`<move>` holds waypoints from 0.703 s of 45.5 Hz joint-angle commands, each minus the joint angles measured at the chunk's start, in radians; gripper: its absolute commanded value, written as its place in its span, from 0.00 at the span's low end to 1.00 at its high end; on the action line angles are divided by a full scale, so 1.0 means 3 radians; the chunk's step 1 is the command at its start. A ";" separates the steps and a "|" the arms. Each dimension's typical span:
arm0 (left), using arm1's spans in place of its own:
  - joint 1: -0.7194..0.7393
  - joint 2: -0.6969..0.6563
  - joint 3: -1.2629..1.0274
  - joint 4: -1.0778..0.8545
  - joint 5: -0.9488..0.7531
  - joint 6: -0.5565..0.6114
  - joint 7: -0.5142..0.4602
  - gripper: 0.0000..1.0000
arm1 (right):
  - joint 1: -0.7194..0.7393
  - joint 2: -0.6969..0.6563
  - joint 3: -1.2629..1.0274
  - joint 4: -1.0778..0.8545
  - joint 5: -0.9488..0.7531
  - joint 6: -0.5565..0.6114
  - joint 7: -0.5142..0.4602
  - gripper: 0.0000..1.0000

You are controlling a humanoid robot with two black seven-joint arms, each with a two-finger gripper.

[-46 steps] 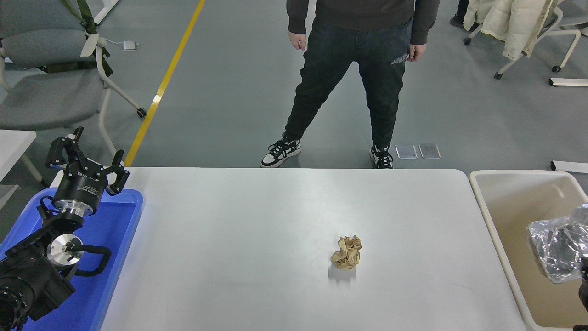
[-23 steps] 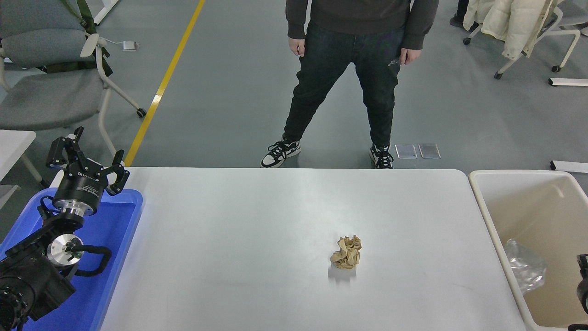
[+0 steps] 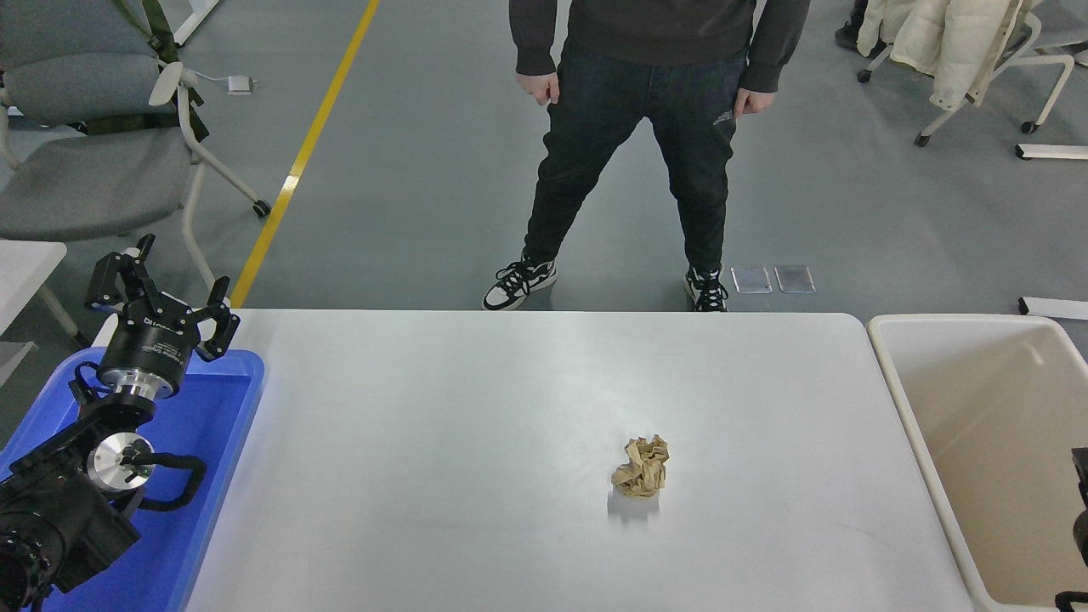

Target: Clean the table surface

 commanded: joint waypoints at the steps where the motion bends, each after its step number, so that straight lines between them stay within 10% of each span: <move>1: -0.0002 0.0000 0.0000 0.0002 0.0000 0.0000 0.0000 1.00 | 0.0054 -0.0164 0.1009 0.0410 0.0041 0.0077 0.0027 0.99; 14: -0.0002 0.0000 0.0000 0.0002 0.0000 0.0000 0.0000 1.00 | -0.0544 -0.0400 0.3106 0.1494 0.0041 0.1012 0.0052 0.99; 32: -0.0002 0.0000 0.0000 0.0003 -0.0005 0.0000 0.0000 1.00 | -0.1076 -0.0278 0.3546 0.2527 -0.0010 0.1575 0.0016 0.99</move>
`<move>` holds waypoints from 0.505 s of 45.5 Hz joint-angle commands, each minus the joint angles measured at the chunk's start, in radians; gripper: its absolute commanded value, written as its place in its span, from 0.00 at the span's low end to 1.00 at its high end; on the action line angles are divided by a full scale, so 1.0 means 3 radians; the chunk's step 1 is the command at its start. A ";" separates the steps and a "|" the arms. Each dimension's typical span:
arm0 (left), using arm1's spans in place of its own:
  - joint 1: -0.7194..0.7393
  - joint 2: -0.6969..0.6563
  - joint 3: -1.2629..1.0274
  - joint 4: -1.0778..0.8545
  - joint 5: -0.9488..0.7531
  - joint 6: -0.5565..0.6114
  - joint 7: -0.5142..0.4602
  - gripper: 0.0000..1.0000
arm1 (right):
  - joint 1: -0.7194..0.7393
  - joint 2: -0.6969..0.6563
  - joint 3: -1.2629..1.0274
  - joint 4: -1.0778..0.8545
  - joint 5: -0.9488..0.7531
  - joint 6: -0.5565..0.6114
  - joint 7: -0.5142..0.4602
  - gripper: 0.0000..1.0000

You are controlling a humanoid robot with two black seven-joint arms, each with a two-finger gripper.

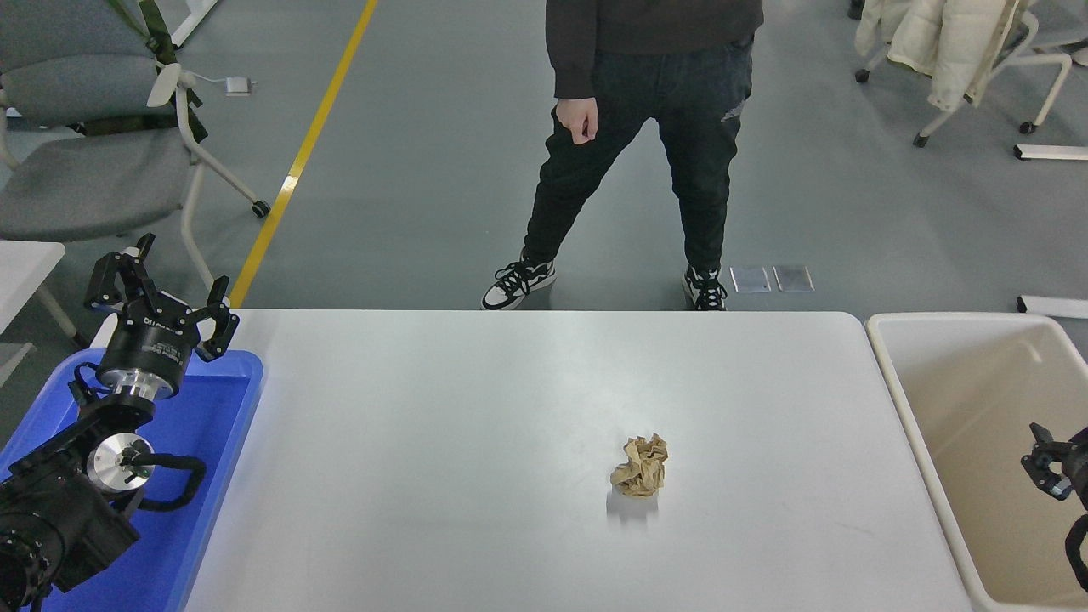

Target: Clean the table surface

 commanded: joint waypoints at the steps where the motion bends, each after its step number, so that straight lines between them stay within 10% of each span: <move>1: -0.0001 0.0000 0.0000 -0.0002 -0.0003 -0.0003 0.0000 1.00 | -0.0330 0.0115 0.0428 0.0748 -0.0045 0.0326 -0.0006 0.99; 23: -0.0001 0.0000 0.0000 -0.0002 0.0002 -0.0008 0.0000 1.00 | 0.0017 0.0928 0.0500 0.0841 -0.1016 0.0234 0.0091 0.99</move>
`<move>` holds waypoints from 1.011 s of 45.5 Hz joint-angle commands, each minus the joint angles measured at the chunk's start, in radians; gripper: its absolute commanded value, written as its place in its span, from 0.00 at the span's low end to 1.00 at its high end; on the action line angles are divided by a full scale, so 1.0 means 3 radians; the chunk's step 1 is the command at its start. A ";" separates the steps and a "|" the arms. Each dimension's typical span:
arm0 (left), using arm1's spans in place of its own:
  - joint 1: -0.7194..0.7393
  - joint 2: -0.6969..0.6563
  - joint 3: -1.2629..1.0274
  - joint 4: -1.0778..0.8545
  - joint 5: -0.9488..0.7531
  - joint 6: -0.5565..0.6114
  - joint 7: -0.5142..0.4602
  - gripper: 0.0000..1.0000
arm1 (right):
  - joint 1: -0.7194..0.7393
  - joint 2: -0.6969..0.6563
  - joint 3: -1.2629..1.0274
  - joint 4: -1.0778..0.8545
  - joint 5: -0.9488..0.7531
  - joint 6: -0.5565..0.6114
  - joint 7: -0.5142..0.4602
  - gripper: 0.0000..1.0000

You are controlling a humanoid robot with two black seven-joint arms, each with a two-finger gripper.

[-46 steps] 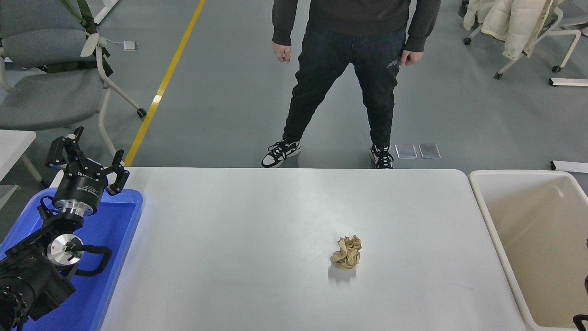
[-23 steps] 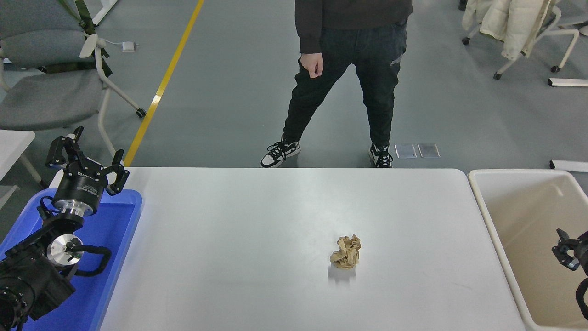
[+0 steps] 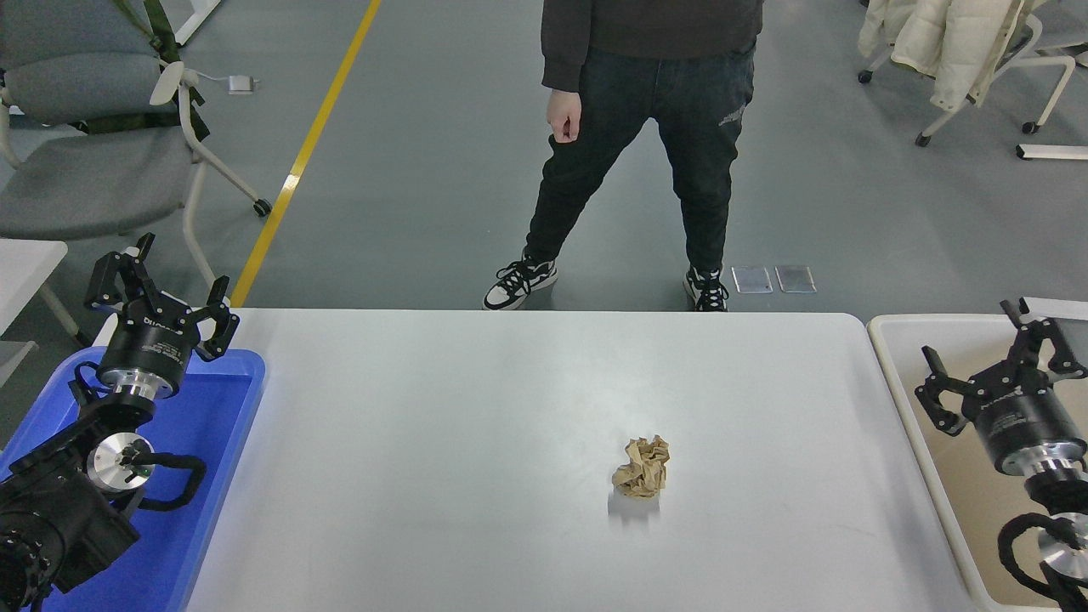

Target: Clean the table surface

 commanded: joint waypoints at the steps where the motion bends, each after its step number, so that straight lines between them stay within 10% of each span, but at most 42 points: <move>1: 0.0000 0.0000 0.0000 -0.0001 0.0002 -0.0005 0.0000 1.00 | 0.0211 0.0287 0.0000 -0.0076 -0.0259 -0.0081 0.0074 0.99; 28: 0.0000 0.0000 0.0000 -0.0001 0.0002 -0.0005 0.0000 1.00 | 0.0380 0.0456 -0.0291 -0.0173 -0.0285 -0.0408 0.0151 0.99; 46: 0.0000 0.0000 0.0000 -0.0001 0.0002 -0.0005 0.0000 1.00 | 0.0544 0.0001 -0.1201 0.0956 -0.0300 -0.1488 -0.0621 0.99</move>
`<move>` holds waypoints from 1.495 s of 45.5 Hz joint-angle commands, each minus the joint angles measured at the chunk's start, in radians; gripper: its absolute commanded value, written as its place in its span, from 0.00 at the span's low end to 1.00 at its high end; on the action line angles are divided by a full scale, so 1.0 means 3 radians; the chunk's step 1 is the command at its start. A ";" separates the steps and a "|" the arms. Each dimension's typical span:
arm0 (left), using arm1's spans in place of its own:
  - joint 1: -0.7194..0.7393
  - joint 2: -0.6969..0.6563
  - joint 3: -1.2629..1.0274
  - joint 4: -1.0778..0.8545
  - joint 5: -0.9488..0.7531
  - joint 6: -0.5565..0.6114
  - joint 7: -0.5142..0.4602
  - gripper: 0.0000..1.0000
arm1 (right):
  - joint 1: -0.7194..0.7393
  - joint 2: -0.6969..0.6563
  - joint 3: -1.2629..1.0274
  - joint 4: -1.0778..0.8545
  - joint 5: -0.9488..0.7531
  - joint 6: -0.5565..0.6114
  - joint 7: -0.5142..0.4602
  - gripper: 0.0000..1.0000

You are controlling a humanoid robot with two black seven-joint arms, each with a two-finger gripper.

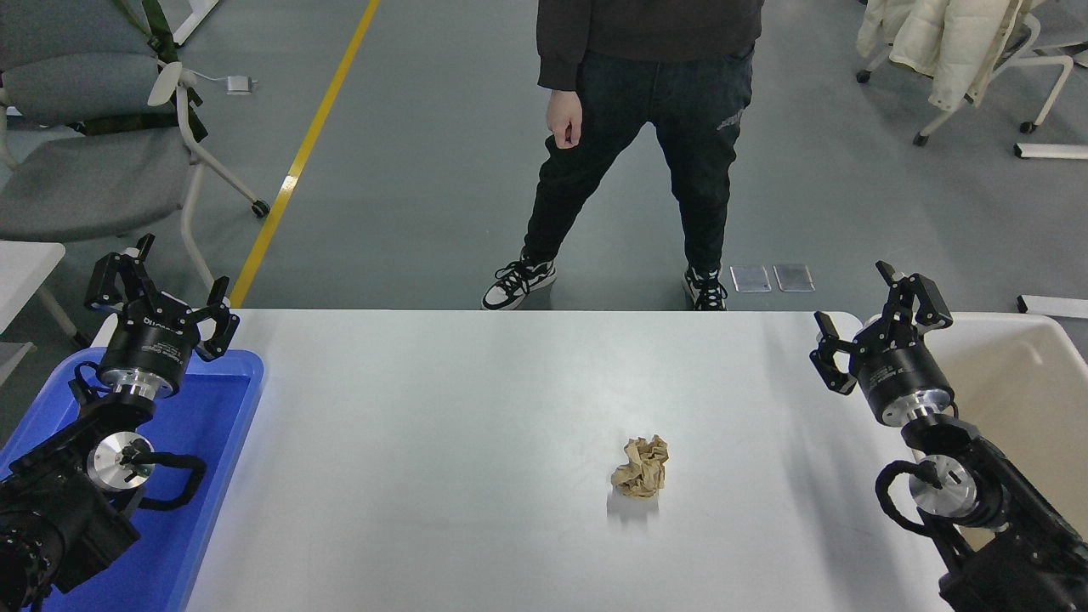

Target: Clean the table surface

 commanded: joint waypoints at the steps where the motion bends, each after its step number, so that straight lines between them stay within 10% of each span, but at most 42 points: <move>1: 0.0000 0.0000 0.0000 -0.0001 0.0000 0.0000 0.0000 1.00 | 0.0058 -0.0259 -0.0557 0.0661 -0.0046 -0.0524 -0.0437 0.99; 32: 0.0000 0.0000 0.0000 0.0004 0.0000 -0.0010 0.0000 1.00 | 0.1213 -0.1087 -0.2991 0.1572 -0.2127 0.0145 -0.0857 0.99; 48: 0.0000 0.0000 0.0000 -0.0001 0.0000 -0.0010 0.0000 1.00 | 0.2180 -0.0699 -0.4183 0.1470 -0.2946 0.0181 -0.0836 0.99; 68: -0.0005 0.0000 0.0000 0.0004 0.0000 -0.0010 0.0000 1.00 | 0.1853 -0.0039 -0.4566 0.0376 -0.3779 -0.0391 -0.0617 0.99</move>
